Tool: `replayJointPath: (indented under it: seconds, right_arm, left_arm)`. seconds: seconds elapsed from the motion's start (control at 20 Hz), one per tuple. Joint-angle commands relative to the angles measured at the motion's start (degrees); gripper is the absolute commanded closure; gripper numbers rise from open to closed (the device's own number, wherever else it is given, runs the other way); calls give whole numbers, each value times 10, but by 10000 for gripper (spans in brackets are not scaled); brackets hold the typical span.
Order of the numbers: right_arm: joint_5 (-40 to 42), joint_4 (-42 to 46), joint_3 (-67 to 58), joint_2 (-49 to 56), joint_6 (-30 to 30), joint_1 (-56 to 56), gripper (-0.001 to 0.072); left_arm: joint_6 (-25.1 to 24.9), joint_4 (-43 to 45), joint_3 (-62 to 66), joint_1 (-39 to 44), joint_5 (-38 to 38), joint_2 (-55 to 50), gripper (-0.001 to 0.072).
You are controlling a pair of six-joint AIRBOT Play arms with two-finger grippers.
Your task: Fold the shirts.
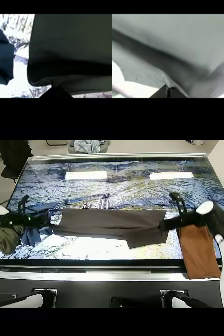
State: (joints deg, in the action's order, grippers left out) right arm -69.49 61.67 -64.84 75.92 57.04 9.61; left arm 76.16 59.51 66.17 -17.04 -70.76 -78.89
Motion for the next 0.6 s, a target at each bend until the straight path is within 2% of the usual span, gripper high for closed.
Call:
replayJointPath:
  seconds: [0.0,0.25,0.5,0.55]
  right_arm:
    - [58,-11,-109,95,33,0,671]
    - [130,-43,-144,180,38,0,670]
    - [150,-48,-144,226,36,-14,668]
    - [158,-50,-144,228,33,-19,666]
  left_arm:
    - [22,-35,113,3,1,-104,680]
    - [23,-42,209,30,5,-217,680]
    - [37,-43,213,56,12,-273,679]
    - [40,-43,213,62,14,-274,656]
